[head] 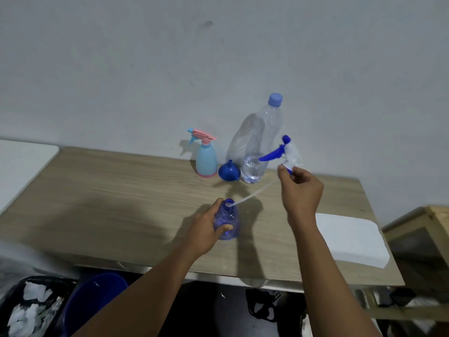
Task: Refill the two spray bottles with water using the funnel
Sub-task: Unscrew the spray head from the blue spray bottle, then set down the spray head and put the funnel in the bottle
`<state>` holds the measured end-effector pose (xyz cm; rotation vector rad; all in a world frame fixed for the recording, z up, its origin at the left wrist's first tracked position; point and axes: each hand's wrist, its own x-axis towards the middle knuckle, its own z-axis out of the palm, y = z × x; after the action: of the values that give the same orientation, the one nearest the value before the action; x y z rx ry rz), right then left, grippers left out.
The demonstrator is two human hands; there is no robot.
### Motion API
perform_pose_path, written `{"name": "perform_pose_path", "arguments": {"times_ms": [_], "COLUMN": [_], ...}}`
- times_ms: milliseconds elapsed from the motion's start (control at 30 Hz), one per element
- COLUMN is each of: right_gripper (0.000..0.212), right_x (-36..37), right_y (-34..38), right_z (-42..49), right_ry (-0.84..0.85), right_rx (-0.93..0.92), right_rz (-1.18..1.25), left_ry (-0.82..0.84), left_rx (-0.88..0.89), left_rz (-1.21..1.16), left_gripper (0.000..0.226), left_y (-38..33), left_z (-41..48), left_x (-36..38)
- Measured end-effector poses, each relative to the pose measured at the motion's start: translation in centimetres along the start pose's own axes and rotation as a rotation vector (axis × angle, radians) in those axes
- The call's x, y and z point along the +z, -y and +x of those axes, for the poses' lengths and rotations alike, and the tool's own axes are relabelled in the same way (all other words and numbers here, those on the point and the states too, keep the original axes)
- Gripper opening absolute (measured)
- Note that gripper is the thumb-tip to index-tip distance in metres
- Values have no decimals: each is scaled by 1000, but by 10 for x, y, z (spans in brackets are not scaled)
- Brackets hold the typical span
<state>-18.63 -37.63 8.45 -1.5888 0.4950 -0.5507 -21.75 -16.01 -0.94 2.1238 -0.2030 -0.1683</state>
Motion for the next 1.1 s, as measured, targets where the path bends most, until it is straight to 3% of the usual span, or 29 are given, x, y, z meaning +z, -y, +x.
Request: {"name": "perform_pose_path", "arguments": {"times_ms": [133, 233, 300, 400, 633, 900, 1100], "right_gripper": [48, 40, 43, 45, 41, 53, 44], "right_x": [-26, -42, -44, -34, -16, -15, -22], "right_y": [-49, -77, -91, -112, -136, -138, -123], "right_z": [16, 23, 22, 8, 0, 7, -2], "right_ry": [-62, -58, 31, 192, 349, 364, 337], "right_rx": [244, 406, 449, 400, 346, 333, 290], "right_rz": [-52, -130, -267, -459, -680, -824, -825], "left_ry": [10, 13, 9, 5, -28, -32, -11], "left_rx": [15, 24, 21, 16, 14, 26, 12], "left_rz": [-8, -9, -6, -11, 12, 3, -49], "left_gripper": [67, 65, 66, 65, 70, 72, 71], "left_y": [-3, -1, 0, -1, 5, 9, 9], "left_z": [-1, 0, 0, 1, 2, 4, 4], "left_x": [-1, -1, -2, 0, 5, 7, 6]}}
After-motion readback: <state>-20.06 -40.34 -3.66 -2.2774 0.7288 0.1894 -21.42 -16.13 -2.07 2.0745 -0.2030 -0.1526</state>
